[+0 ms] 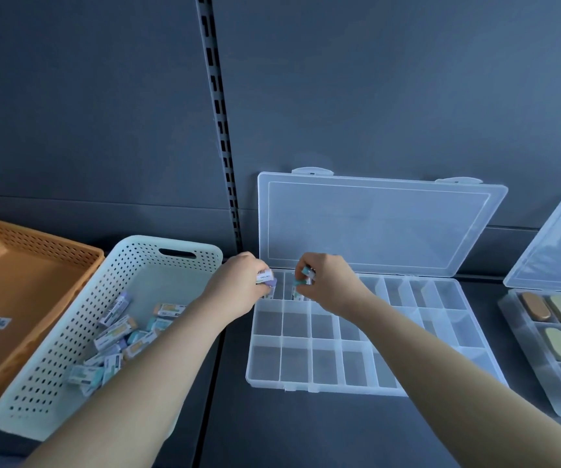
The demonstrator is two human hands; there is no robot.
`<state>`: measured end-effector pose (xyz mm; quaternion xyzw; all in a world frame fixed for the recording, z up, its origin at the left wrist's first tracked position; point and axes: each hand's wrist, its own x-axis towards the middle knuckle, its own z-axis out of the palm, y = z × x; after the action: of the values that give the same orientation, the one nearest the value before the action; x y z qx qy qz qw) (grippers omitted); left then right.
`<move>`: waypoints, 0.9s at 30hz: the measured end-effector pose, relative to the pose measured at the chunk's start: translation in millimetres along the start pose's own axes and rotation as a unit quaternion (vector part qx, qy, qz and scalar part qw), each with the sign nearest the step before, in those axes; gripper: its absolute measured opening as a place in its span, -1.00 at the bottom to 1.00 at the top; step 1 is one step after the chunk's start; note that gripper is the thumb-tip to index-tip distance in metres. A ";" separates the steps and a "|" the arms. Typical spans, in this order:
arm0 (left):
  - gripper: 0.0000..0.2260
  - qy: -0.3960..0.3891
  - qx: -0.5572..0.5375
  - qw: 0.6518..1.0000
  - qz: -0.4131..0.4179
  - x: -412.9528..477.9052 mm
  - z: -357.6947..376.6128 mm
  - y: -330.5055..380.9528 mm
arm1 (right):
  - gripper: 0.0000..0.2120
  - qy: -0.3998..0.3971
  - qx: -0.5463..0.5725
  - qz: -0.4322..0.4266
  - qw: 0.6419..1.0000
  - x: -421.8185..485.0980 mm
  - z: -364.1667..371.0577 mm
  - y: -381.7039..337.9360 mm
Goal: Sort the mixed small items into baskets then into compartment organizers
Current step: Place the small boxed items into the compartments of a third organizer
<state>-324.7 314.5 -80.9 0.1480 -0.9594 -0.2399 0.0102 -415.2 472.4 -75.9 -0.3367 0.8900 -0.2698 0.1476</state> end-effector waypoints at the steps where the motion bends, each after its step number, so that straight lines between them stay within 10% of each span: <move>1: -0.94 0.000 0.002 1.000 0.000 0.3 0.1 -0.1 | -0.93 0.001 0.003 -0.004 1.000 -0.5 -0.3 0.1; 27: -0.76 -0.061 -0.244 0.967 -0.042 -5.7 -15.8 58.2 | -0.62 0.015 0.291 0.135 0.947 -46.7 -68.8 34.4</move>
<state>-334.1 357.9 -39.6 0.1665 -0.8635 -0.4756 -0.0224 -429.6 551.9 -36.3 -0.1513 0.8121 -0.4996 0.2609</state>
